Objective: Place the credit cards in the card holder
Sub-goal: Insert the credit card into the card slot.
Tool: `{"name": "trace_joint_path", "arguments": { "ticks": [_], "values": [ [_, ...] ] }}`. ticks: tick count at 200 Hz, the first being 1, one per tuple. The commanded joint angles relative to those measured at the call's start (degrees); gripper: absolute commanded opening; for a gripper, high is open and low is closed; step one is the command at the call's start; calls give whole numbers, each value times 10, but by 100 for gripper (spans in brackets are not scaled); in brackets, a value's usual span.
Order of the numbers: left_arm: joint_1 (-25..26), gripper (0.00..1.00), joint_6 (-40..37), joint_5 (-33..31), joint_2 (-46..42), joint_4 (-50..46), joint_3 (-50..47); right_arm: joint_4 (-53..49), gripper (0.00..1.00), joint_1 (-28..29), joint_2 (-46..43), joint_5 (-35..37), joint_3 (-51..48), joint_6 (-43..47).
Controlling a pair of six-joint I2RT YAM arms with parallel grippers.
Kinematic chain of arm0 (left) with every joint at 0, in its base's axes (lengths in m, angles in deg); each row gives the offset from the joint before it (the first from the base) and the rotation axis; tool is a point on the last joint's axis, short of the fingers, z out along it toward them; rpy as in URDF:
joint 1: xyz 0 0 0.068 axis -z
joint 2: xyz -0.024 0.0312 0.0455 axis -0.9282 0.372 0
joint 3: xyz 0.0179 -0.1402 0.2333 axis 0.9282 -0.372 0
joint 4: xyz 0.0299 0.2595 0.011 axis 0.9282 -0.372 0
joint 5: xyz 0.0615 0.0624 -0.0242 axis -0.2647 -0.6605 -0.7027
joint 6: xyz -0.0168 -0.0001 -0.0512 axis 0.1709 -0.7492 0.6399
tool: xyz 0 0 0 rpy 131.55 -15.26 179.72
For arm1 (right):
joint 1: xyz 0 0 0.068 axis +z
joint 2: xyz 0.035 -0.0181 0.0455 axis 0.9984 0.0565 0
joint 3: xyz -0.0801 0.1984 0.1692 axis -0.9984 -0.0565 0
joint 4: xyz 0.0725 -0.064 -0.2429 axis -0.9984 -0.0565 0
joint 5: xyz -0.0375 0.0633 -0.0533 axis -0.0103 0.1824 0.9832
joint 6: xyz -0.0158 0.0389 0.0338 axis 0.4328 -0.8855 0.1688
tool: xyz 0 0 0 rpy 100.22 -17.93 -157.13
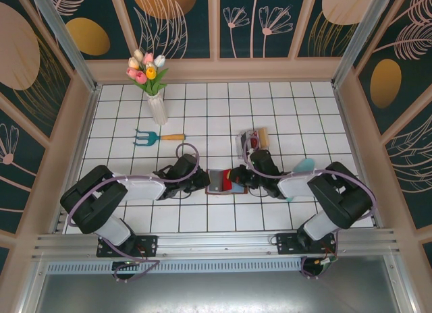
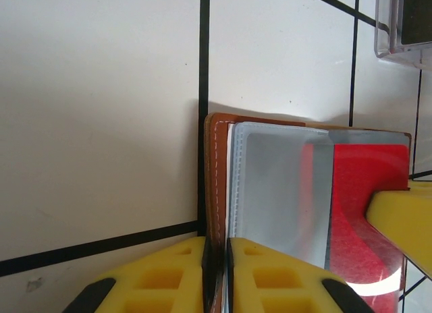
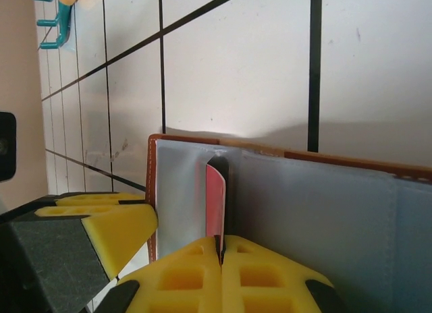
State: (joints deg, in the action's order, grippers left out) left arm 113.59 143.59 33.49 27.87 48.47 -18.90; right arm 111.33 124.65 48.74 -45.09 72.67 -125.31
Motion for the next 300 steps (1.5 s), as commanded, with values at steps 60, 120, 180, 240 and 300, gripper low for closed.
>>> {"name": "trace_joint_path", "arguments": {
  "ticks": [60,120,180,240,300],
  "values": [
    [4,18,4,10,0,3,-17,49,4,50,72,2,30,-50],
    [4,17,4,-5,-8,-10,-16,-138,30,42,-7,67,68,13],
    [4,17,1,2,1,-6,-10,-162,23,34,0,47,75,32],
    [4,16,0,5,6,-2,-8,-162,14,38,53,21,116,39],
    [4,16,-1,0,1,-8,-10,-184,13,41,52,16,141,51]
  ]
}}
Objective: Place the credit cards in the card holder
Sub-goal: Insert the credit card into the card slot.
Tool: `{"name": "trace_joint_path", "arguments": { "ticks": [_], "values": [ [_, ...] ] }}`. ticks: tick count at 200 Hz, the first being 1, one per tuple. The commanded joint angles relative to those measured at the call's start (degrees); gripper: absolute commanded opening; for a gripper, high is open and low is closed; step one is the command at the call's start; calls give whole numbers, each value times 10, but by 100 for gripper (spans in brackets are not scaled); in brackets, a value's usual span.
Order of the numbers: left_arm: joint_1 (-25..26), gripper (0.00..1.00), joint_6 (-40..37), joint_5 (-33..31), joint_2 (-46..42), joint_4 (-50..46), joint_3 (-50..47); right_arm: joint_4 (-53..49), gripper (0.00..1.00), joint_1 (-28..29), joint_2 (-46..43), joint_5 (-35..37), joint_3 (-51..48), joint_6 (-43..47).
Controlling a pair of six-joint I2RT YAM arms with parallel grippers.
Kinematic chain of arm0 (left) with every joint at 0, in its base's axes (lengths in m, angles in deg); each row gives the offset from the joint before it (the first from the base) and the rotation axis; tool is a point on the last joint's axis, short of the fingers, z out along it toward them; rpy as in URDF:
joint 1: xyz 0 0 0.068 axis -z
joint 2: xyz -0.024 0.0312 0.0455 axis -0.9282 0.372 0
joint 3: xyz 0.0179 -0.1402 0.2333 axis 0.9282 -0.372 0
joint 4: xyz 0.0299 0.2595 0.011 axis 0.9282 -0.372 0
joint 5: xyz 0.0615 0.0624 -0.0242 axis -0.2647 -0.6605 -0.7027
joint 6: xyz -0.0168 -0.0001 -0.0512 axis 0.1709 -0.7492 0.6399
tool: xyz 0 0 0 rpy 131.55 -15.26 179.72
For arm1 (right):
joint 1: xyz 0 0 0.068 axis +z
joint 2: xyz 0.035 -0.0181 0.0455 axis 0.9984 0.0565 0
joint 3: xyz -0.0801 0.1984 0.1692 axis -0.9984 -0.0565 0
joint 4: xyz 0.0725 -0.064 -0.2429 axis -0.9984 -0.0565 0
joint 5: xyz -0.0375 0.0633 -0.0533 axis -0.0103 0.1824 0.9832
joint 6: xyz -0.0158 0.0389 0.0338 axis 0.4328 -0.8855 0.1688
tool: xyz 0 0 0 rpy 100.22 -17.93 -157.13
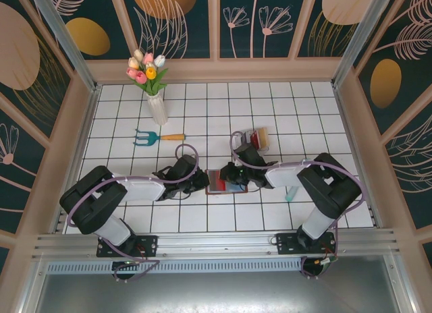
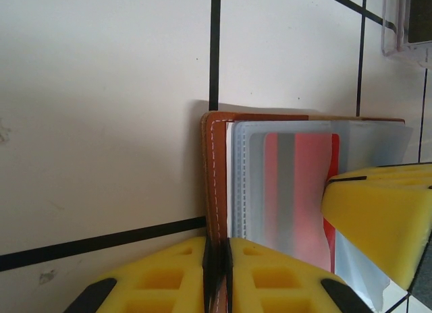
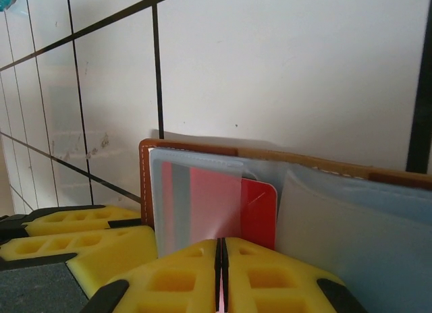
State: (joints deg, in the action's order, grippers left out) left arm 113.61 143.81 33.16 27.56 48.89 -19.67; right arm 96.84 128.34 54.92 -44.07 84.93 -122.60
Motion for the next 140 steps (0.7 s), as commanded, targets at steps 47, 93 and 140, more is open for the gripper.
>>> {"name": "trace_joint_path", "arguments": {
  "ticks": [47,93,140],
  "values": [
    [4,15,-1,-7,-5,-15,-10,-217,17,15,-48,133,67,65],
    [4,15,-3,-3,-2,-15,-6,-190,20,23,-43,94,62,64],
    [4,15,-3,0,1,-14,-5,-171,16,26,-6,74,70,57]
  ]
}}
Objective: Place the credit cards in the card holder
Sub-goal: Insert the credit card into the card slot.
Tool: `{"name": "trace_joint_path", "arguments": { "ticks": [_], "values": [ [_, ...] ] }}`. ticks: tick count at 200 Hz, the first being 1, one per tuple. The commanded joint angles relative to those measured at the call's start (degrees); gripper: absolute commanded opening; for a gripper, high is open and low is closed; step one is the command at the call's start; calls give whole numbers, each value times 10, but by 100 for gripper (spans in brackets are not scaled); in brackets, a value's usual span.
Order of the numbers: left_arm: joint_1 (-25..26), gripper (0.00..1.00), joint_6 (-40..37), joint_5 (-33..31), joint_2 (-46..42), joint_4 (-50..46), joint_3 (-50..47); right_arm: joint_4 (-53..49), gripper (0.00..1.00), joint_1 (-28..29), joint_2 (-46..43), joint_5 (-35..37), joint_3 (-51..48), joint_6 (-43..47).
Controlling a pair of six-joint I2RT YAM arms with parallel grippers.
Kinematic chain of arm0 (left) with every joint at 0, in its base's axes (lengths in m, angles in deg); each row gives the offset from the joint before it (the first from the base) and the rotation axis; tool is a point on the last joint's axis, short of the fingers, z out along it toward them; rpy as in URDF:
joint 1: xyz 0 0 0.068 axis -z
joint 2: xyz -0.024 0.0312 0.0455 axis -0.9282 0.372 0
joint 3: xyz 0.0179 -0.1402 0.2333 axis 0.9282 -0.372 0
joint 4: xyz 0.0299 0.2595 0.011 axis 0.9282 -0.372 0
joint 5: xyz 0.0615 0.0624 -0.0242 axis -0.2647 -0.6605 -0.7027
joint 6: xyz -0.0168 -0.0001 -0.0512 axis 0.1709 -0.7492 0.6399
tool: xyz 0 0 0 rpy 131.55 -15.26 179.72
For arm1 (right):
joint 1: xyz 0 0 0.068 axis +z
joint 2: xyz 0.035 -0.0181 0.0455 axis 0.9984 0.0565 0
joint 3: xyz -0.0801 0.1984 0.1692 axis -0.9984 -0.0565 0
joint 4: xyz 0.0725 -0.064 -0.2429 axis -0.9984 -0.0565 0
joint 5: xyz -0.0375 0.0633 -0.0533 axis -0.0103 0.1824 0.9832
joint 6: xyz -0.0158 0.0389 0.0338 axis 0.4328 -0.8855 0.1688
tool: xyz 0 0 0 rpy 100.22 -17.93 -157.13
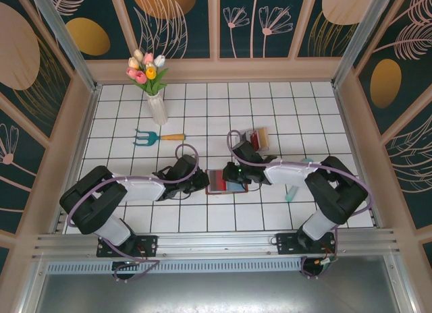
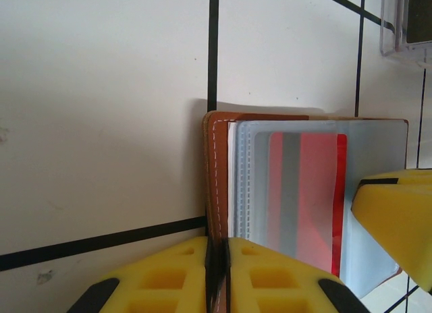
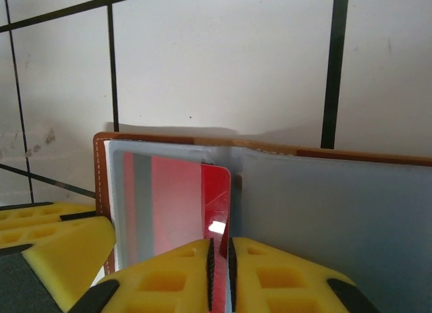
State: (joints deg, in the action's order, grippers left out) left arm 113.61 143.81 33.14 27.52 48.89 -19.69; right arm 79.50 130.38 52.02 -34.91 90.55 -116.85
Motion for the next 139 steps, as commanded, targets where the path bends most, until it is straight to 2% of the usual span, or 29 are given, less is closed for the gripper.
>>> {"name": "trace_joint_path", "arguments": {
  "ticks": [1,36,59,73,106,127,139],
  "values": [
    [4,15,-4,0,1,-14,-5,2,16,6,24,-17,15,-1],
    [4,15,-2,-1,-1,-13,-7,-18,13,21,51,-8,37,5],
    [4,15,-3,-2,-2,-14,-7,9,11,24,44,-33,36,2],
    [4,15,-2,-4,-4,-17,-7,-2,11,25,36,-22,40,0],
    [3,15,-2,-24,-22,-39,-12,-98,15,22,-21,71,73,39],
    [4,17,-1,-36,-49,-47,-20,-173,22,14,-71,168,103,82],
    [4,20,-3,-41,-63,-53,-22,-218,22,-3,-86,216,123,110]
  ]
}}
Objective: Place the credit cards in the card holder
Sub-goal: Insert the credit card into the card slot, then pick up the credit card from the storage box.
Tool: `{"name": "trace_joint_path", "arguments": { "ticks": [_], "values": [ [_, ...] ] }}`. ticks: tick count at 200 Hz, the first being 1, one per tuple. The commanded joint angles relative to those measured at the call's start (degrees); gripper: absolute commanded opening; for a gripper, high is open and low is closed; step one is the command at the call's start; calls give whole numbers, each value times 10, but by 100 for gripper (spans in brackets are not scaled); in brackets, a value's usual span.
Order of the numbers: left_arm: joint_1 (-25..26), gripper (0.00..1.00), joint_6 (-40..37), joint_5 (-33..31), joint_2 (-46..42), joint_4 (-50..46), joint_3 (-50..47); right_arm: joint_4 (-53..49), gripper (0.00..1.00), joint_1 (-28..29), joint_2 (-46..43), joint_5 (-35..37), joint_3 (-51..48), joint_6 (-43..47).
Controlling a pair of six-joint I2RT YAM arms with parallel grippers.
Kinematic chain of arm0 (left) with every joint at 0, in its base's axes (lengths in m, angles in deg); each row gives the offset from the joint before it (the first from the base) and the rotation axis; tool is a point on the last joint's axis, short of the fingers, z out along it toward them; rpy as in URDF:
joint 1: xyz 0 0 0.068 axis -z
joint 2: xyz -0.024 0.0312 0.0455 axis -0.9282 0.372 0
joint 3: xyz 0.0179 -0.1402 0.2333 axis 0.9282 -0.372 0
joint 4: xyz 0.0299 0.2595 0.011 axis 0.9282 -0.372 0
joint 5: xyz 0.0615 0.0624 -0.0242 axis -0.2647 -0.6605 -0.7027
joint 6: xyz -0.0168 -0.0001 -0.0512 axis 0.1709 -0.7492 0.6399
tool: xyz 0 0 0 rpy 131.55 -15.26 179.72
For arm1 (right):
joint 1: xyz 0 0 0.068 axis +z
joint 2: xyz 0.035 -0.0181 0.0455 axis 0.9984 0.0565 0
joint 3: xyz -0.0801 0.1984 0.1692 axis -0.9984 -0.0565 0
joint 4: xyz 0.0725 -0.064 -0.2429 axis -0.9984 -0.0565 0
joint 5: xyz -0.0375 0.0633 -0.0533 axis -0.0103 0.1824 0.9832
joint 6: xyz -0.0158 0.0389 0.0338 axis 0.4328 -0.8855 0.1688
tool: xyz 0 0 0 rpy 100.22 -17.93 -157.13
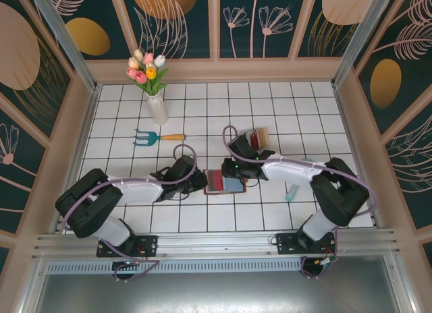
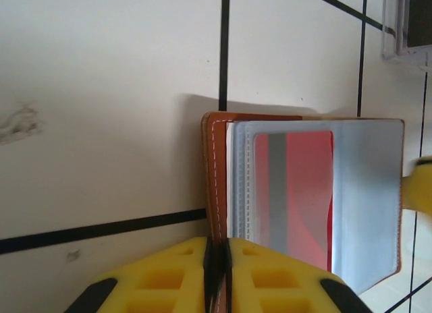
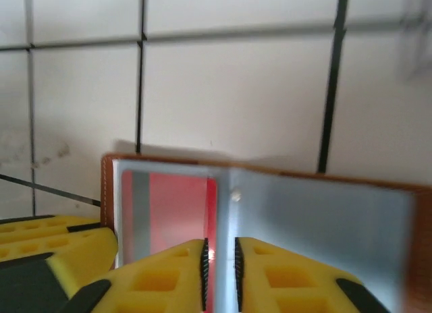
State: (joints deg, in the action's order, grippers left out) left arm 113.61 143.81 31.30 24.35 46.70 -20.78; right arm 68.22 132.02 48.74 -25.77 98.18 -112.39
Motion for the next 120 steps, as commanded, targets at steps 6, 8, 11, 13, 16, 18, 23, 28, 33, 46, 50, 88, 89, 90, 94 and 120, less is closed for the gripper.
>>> {"name": "trace_joint_path", "arguments": {
  "ticks": [6,8,11,13,16,18,23,28,33,46,50,88,89,90,94,120],
  "values": [
    [4,23,-3,-24,-37,-36,-10,-124,22,-31,-58,146,56,77],
    [4,24,-4,-25,-39,-37,-9,-130,22,-35,-59,151,58,81],
    [4,26,-4,-26,-41,-38,-9,-136,22,-43,-60,159,60,86],
    [4,27,-4,-27,-44,-40,-8,-140,22,-48,-61,162,63,91],
    [4,30,-4,-29,-47,-41,-8,-145,22,-55,-62,166,66,97],
    [4,31,-5,-30,-48,-42,-8,-147,22,-60,-64,169,66,100],
    [4,33,-5,-33,-52,-45,-7,-152,22,-73,-66,172,70,109],
    [4,33,-6,-35,-56,-47,-5,-153,23,-86,-69,171,73,118],
    [4,34,-7,-38,-60,-51,-4,-153,23,-97,-71,170,77,127],
    [4,39,-10,-46,-65,-63,4,-148,28,-119,-74,168,90,152],
    [4,39,-11,-48,-67,-66,6,-147,31,-123,-72,167,95,162],
    [4,45,-23,-58,-75,-74,40,-168,33,-129,2,197,165,233],
    [4,45,-23,-57,-75,-74,41,-169,33,-129,4,196,167,234],
    [4,45,-23,-58,-74,-74,42,-170,33,-129,6,196,168,235],
    [4,45,-23,-59,-73,-73,46,-172,33,-129,15,195,176,237],
    [4,46,-26,-63,-61,-68,73,-180,34,-125,72,188,213,245]
  ]
}}
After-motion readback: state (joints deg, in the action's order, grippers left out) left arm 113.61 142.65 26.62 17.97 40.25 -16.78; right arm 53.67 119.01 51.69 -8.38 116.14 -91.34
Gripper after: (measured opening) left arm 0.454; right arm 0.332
